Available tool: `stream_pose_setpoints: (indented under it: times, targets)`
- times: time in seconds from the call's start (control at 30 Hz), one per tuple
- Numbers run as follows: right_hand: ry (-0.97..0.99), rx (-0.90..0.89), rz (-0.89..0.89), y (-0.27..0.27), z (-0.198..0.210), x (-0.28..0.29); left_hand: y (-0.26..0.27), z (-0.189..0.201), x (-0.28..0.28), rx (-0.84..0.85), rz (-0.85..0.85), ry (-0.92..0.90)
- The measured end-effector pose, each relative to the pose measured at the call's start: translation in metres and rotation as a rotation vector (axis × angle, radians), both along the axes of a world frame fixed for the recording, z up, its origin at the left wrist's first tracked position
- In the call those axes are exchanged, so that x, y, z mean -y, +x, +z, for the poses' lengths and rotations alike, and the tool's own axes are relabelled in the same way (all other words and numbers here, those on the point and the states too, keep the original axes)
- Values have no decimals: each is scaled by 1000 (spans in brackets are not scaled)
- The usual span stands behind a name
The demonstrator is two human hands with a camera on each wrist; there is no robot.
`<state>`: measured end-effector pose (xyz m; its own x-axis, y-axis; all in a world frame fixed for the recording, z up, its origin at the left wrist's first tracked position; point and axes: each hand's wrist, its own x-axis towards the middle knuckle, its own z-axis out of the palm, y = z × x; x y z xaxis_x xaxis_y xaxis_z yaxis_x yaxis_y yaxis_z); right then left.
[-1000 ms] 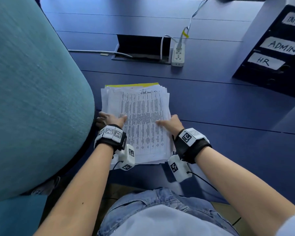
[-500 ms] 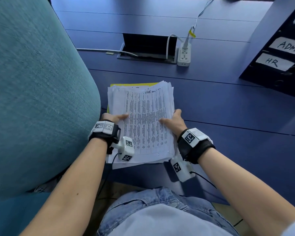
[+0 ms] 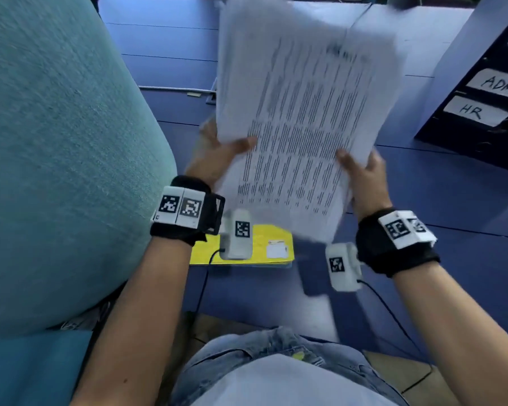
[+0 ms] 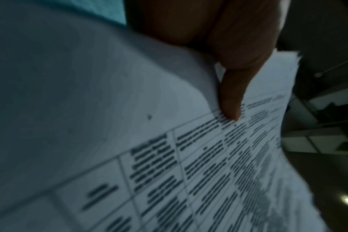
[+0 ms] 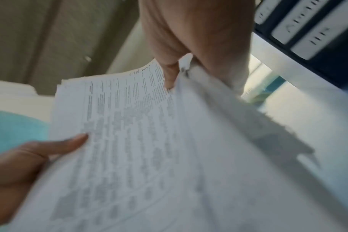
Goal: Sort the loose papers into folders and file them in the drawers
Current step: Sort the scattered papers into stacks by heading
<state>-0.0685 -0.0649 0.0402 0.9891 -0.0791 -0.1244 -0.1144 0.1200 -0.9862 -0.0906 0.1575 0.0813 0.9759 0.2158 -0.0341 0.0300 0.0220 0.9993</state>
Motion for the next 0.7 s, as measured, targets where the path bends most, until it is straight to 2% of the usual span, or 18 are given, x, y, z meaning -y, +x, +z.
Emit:
stream_pose_setpoints:
  times: [0.07,0.13,0.27,0.4,0.5,0.57,0.7]
  targets:
    - [-94,169,-102,7,33,6,12,14,8,89,73,6]
    - [-174,245,-184,6,50,8,20,21,15,164,103,-10]
    - [-226,278,-156,-5,42,16,17,8,27,179,115,-80]
    - [-85,391,-261,-6,39,22,16,11,38,259,78,-121]
    - [-275,575,-320,-4,48,21,24,26,49,282,179,49]
    - [-460,650,-305,-3,55,20,27,34,52,373,232,137]
    - [-759,630,-286,-3,68,17,26,38,54,528,134,391]
